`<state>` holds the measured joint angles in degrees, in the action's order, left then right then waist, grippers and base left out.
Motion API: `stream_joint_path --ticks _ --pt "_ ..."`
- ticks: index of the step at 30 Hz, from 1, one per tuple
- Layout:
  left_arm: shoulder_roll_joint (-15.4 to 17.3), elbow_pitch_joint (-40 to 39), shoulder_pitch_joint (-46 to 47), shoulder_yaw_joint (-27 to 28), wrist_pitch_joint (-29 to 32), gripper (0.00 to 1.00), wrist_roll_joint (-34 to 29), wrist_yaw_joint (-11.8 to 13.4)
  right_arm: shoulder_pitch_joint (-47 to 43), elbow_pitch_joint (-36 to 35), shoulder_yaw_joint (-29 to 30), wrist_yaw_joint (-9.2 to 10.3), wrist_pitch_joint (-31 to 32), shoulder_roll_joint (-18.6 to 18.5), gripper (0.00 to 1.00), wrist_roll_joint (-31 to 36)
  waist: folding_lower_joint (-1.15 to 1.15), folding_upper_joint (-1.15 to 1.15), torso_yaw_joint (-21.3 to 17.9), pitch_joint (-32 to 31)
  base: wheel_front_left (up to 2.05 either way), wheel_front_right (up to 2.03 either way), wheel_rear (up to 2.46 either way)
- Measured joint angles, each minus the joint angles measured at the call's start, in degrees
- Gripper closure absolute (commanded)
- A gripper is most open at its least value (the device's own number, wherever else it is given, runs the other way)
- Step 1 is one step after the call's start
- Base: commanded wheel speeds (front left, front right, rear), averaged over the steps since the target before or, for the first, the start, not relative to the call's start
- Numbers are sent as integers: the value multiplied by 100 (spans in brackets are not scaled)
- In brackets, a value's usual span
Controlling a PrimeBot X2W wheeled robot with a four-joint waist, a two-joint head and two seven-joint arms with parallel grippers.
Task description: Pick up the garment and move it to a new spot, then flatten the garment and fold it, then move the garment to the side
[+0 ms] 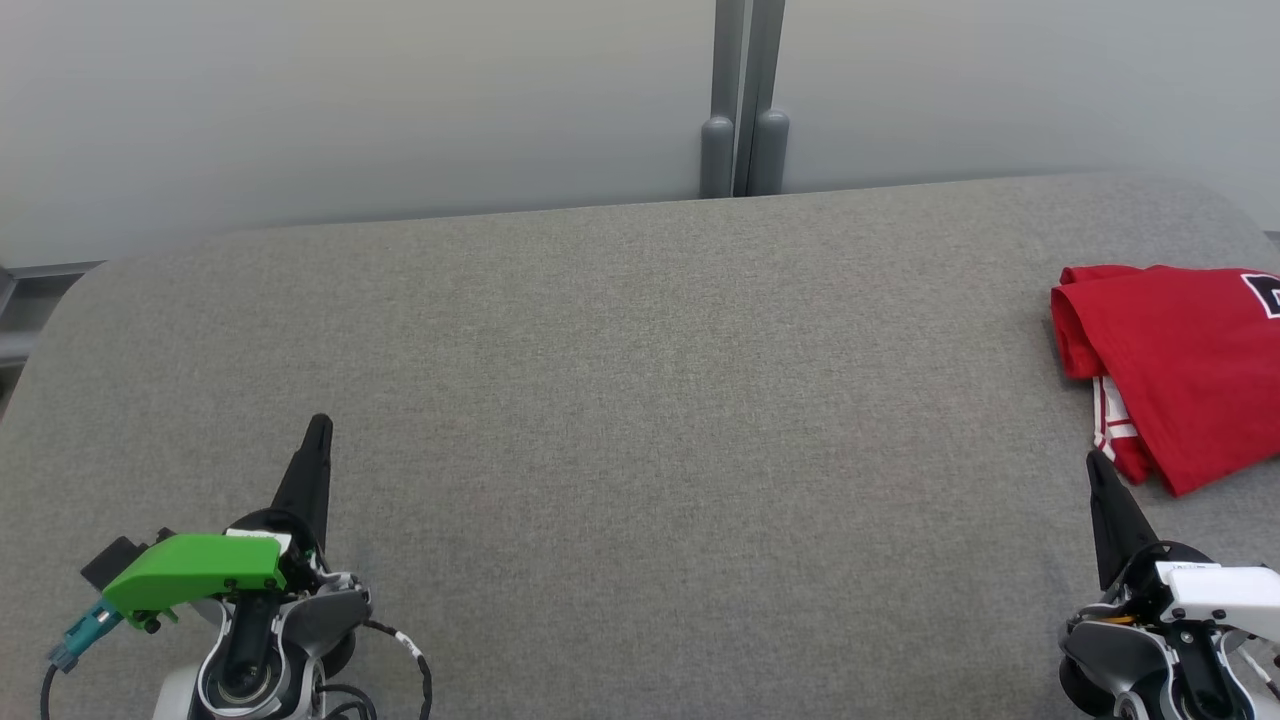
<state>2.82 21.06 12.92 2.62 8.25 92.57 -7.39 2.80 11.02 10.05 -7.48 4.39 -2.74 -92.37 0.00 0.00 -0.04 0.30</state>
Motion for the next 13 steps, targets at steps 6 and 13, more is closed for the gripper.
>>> stream_joint_path --ticks 6,13 --pt "0 0 0 0 0 100 0 0 0 0 0 0 0 0 100 0 0 0 0 0 0 0 0" --pt "0 0 0 0 0 100 0 0 0 0 0 0 0 0 100 -1 0 0 0 0 0 0 0"
